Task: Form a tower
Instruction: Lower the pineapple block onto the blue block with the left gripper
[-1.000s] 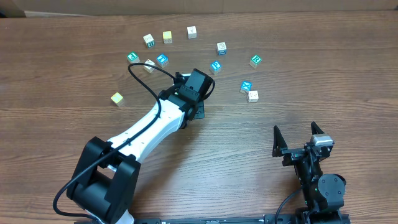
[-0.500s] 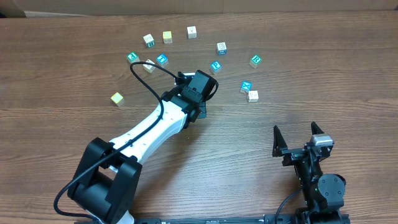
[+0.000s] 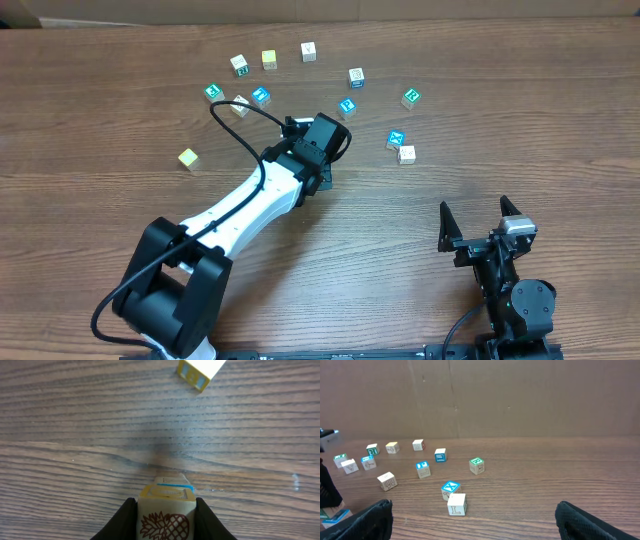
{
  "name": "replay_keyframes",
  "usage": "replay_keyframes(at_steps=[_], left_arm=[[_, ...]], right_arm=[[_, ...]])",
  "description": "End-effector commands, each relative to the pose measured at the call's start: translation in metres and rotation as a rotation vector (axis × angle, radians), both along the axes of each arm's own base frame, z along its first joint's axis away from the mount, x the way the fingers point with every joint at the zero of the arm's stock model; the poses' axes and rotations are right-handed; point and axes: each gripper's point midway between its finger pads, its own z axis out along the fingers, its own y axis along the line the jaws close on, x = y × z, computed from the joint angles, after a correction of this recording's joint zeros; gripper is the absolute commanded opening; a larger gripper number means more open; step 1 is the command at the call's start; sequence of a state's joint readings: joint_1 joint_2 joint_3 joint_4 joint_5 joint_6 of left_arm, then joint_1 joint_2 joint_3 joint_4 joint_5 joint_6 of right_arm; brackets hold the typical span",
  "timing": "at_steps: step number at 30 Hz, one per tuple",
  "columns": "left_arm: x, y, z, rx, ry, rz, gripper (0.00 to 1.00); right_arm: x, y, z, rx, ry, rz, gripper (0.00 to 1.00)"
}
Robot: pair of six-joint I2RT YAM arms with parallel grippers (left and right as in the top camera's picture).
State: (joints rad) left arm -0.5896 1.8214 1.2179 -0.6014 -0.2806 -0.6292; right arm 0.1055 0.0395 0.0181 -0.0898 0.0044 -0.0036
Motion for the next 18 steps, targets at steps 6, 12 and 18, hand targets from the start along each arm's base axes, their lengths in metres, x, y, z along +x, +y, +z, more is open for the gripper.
replay_keyframes(at_steps=[6, 12, 18], left_arm=[[-0.0047, -0.0046, -0.0104, 0.013, 0.013, -0.005, 0.24], [-0.0045, -0.0049, -0.0102, 0.017, 0.012, -0.014, 0.24], [-0.0043, -0.0045, -0.0101, 0.019, 0.011, -0.013, 0.24]], right_arm=[[0.0005, 0.0012, -0.0045, 0.003, 0.008, 0.004, 1.0], [0.0005, 0.0012, -0.0045, 0.003, 0.008, 0.004, 1.0], [0.0005, 0.0012, -0.0045, 0.003, 0.008, 0.004, 1.0]])
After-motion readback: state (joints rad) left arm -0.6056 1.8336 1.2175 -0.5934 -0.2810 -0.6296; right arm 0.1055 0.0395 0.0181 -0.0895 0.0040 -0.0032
